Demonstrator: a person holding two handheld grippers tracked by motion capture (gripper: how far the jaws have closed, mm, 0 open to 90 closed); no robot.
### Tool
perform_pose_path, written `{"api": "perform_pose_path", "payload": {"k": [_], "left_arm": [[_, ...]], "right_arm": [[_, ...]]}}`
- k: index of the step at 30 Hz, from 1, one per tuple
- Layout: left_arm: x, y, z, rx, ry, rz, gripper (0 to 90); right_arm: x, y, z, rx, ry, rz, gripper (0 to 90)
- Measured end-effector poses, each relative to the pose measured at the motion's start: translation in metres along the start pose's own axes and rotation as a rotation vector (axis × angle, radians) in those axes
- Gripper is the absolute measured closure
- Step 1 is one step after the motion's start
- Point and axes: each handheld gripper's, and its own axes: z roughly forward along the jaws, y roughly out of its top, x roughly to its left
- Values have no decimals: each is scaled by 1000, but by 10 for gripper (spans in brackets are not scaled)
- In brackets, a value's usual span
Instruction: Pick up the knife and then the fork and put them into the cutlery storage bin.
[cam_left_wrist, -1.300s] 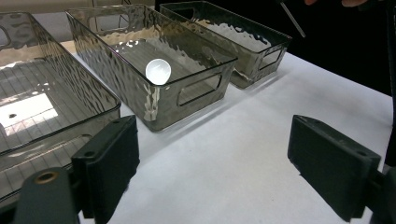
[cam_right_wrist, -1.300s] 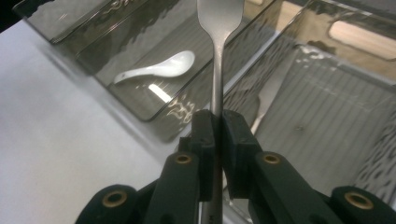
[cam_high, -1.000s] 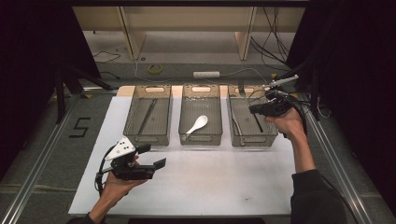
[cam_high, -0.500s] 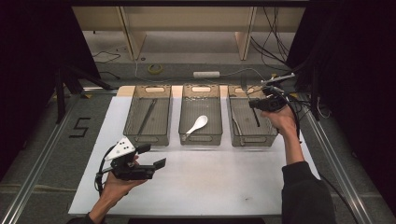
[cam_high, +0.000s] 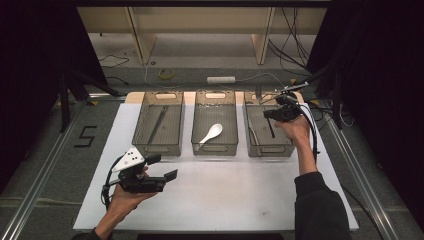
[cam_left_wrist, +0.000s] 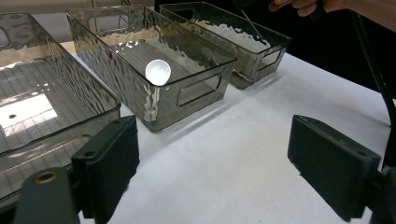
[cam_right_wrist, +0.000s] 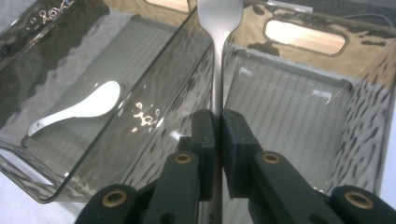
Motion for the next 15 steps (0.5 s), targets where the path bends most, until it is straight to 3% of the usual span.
{"api": "perform_pose_path", "payload": {"k": [15], "left_arm": [[0, 0, 0, 5, -1, 4, 160]], "right_arm": [[-3, -12, 15, 27, -2, 27, 846]]}}
